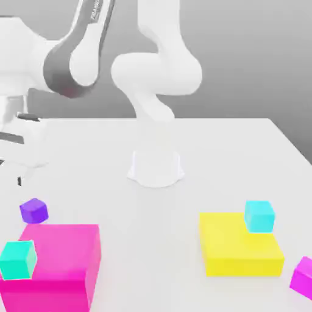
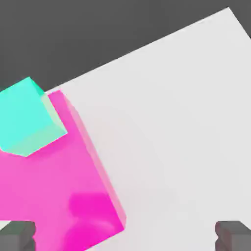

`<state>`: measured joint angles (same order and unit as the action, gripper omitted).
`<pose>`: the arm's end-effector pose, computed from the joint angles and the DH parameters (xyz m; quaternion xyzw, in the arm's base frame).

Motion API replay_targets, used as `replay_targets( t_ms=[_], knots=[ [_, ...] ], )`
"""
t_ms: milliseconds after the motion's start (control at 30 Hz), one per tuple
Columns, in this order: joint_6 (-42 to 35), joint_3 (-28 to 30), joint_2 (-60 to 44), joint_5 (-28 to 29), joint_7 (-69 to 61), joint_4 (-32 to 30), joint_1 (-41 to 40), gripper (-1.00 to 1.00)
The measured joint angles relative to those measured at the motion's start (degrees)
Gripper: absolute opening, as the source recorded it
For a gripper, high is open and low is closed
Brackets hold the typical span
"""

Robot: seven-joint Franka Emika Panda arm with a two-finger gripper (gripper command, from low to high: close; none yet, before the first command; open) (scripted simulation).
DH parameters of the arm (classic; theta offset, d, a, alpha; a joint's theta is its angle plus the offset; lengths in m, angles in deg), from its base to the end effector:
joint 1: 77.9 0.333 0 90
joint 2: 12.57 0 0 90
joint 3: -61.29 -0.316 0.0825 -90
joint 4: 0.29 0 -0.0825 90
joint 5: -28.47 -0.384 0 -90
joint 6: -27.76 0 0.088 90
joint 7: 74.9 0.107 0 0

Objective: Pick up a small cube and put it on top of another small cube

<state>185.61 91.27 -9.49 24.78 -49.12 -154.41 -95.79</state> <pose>0.2835 -0.3139 0.2580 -0.7809 0.6216 -0.0596 0.0161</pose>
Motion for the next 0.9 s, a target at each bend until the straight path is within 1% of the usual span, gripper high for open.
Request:
replay_targets(
  t_ms=[100, 133, 200, 267, 333, 367, 533, 567, 600, 700, 800, 833, 900],
  knots=[
    [3.66, 0.86, -6.76, -4.59, -5.68, -2.92, -4.26, 0.00],
    [4.95, -0.30, -8.93, -7.15, -7.93, -3.07, -5.50, 0.00],
    [7.52, -3.80, -13.16, -13.44, -12.85, -2.46, -8.02, 0.00],
    [10.18, -9.19, -17.09, -19.24, -17.33, -1.47, -12.22, 0.00],
    [13.00, -15.29, -20.83, -23.87, -20.94, -0.43, -17.33, 0.00],
    [13.92, -17.26, -22.01, -25.22, -21.99, -0.10, -19.00, -1.00],
    [13.82, -17.26, -22.01, -25.13, -21.90, -0.10, -19.00, -1.00],
    [14.29, -18.26, -22.60, -25.79, -22.42, 0.06, -19.87, -1.00],
    [13.81, -17.30, -21.96, -25.02, -21.82, -0.13, -19.07, -1.00],
    [10.54, -10.82, -17.32, -18.39, -16.73, -1.50, -14.06, -1.00],
    [6.66, -5.52, -11.34, -8.68, -9.45, -3.13, -10.97, -1.00],
    [5.17, -4.69, -9.62, -5.95, -7.04, -3.20, -10.43, -1.00],
    [1.48, -5.04, -8.45, -3.50, -2.03, -0.50, -8.48, -1.00]
  ],
)
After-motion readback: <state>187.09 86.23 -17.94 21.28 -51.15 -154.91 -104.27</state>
